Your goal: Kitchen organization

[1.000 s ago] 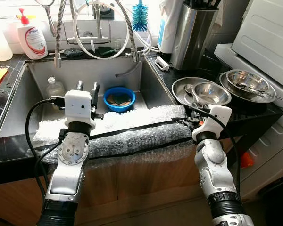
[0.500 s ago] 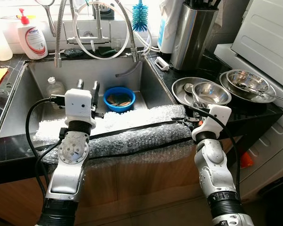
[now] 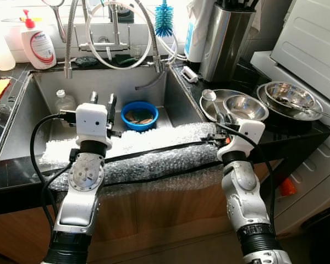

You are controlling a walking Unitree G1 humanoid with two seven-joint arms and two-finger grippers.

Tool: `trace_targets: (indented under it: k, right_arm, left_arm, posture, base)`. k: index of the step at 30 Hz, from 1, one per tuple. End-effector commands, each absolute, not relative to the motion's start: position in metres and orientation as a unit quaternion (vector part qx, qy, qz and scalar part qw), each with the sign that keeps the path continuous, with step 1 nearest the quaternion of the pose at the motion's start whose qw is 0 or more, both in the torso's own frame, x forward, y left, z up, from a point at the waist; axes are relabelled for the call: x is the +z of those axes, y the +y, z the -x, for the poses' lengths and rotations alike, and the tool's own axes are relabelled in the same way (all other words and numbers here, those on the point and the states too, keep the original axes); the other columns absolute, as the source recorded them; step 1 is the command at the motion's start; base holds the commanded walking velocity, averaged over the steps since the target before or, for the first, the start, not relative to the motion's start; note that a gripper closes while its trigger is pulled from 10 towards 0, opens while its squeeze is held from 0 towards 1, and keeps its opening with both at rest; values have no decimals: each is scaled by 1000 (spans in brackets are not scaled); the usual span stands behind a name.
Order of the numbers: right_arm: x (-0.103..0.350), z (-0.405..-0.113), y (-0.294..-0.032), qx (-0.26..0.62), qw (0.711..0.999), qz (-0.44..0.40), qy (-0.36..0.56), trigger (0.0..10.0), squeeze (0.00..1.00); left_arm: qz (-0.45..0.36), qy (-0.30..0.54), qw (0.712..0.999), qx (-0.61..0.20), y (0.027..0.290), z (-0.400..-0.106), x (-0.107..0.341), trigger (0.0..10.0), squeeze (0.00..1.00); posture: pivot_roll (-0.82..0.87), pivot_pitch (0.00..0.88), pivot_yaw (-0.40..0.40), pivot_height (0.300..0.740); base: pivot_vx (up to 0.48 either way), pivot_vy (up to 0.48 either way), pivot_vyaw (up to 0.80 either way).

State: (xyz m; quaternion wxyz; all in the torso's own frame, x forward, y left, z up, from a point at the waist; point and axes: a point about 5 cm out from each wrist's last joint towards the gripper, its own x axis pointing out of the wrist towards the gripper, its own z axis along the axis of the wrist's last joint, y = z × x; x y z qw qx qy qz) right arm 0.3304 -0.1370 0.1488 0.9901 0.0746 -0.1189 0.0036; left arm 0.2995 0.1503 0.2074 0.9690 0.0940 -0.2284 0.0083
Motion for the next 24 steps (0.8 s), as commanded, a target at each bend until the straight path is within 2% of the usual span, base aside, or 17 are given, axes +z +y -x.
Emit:
trace_targets:
  k: [1, 6, 7, 8, 9, 11, 14, 17, 18, 20, 23, 24]
  right_arm:
    - [163, -332, -137, 5, 986, -73, -150, 0, 0]
    - [166, -332, -137, 8, 984, -73, -160, 0, 0]
    - [167, -332, -137, 11, 984, -74, -162, 706, 0]
    - [168, -331, -135, 17, 983, -75, -165, 9176, 0]
    - [169, -331, -133, 26, 982, -80, -167, 10000, 0]
    - [174, -328, -124, 71, 976, -101, -181, 10000, 0]
    - [175, -327, -122, 83, 974, -105, -184, 10000, 0]
    - [177, -326, -119, 99, 970, -118, -189, 10000, 0]
    - [178, -324, -117, 111, 967, -121, -192, 10000, 0]
    - [179, -323, -117, 121, 960, -162, -192, 10000, 0]
    - [181, -322, -119, 124, 954, -193, -195, 10000, 0]
    - [183, -321, -119, 131, 943, -233, -197, 10000, 0]
  left_arm:
    - [-100, -240, 966, -2, 145, -301, 213, 10000, 0]
    - [-100, -242, 965, -1, 145, -302, 214, 10000, 0]
    - [-100, -242, 965, -1, 145, -302, 214, 10000, 0]
    - [-99, -242, 965, -1, 145, -302, 214, 10000, 0]
    - [-98, -242, 965, -2, 145, -302, 214, 10000, 0]
    - [-61, -233, 971, -2, 145, -304, 215, 10000, 0]
    - [-58, -236, 970, -11, 144, -305, 217, 10000, 0]
    - [-21, -235, 971, -19, 143, -305, 221, 10000, 0]
    - [17, -233, 972, -26, 143, -307, 225, 10000, 0]
    - [79, -218, 972, -35, 144, -309, 228, 10000, 0]
    - [97, -214, 971, -45, 143, -310, 230, 10000, 0]
    - [119, -207, 969, -62, 140, -311, 230, 10000, 0]
  posture:
    - [20, 0, -86, 740]
    - [21, 0, -87, 740]
    - [19, 0, -87, 740]
    - [19, 0, -87, 740]
    - [18, 0, -87, 740]
    - [17, 0, -86, 740]
    - [20, 0, -86, 740]
    - [22, 0, -86, 740]
    - [18, 0, -83, 740]
    - [19, 0, -81, 740]
    - [21, 0, -80, 740]
    - [22, 0, -80, 740]
  base:
    - [0, 0, 0]
    - [0, 0, 0]
    - [0, 0, 0]
    - [0, 0, 0]
    - [0, 0, 0]
    - [0, 0, 0]
    - [0, 0, 0]
    - [0, 0, 0]
    - [0, 0, 0]
    - [0, 0, 0]
    - [0, 0, 0]
    - [0, 0, 0]
